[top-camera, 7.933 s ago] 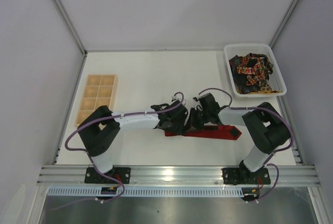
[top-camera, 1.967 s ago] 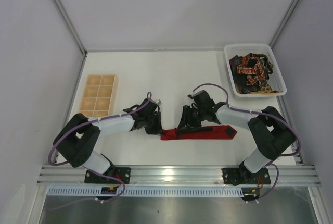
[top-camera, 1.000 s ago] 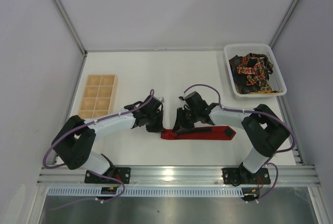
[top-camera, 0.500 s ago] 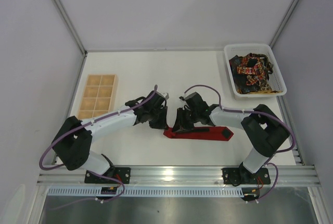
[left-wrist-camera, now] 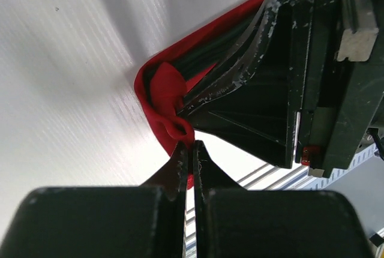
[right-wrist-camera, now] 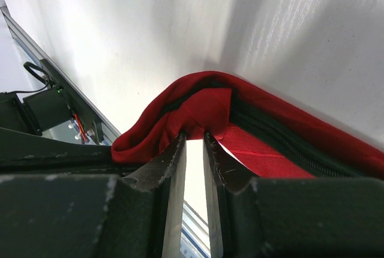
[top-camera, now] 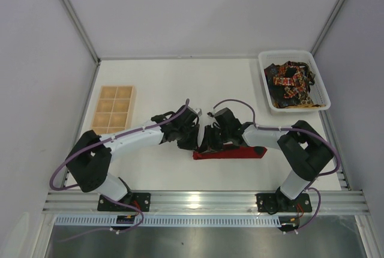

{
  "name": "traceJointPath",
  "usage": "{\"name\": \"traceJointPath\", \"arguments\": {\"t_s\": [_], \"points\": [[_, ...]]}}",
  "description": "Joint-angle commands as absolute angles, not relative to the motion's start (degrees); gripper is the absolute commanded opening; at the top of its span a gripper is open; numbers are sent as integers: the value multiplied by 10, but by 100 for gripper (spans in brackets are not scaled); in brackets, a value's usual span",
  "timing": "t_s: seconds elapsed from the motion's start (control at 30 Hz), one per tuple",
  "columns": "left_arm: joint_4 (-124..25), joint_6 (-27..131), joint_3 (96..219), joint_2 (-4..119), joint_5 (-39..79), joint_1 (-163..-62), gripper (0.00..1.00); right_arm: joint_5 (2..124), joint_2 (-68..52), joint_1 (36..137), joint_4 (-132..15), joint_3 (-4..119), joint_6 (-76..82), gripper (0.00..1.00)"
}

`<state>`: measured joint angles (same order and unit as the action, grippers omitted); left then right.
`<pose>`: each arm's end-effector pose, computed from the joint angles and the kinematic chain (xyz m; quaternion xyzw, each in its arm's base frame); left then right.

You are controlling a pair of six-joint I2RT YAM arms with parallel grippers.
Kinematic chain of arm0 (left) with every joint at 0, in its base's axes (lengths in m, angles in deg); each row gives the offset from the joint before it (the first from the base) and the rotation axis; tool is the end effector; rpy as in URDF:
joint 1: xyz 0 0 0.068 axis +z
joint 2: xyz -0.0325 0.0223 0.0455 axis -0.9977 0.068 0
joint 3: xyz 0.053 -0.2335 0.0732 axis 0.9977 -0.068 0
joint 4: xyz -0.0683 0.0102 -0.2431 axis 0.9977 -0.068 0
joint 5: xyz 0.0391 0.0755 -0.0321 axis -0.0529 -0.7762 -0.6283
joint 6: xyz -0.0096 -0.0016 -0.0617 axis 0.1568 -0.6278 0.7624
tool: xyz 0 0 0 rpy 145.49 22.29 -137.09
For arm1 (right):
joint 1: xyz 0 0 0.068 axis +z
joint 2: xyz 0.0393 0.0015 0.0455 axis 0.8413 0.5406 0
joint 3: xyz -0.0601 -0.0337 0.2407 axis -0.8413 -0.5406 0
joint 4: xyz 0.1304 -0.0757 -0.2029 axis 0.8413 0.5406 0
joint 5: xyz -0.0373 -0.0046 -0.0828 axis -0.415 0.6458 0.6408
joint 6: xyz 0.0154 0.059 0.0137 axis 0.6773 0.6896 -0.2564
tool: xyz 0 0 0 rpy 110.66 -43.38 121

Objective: Roll the ties
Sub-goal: Roll the tie

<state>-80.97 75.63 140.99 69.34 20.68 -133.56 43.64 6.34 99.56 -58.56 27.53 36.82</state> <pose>0.1972 -0.2259 0.1775 0.1218 0.9562 -0.2266 0.1397 0.2191 0.2283 0.1232 -0.0928 0.9130 0.3832 0.1044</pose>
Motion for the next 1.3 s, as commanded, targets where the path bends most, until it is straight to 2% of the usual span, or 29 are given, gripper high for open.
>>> {"name": "traceJointPath", "arguments": {"t_s": [0.0,0.97,1.27], "points": [[-800,757,1444,697,229,-1348,0,445,61,1000,-603,265,368,22],[-798,749,1462,735,222,-1349,1,422,87,981,-639,265,368,22],[-797,748,1471,755,221,-1348,0,448,62,981,-569,277,355,21]]}}
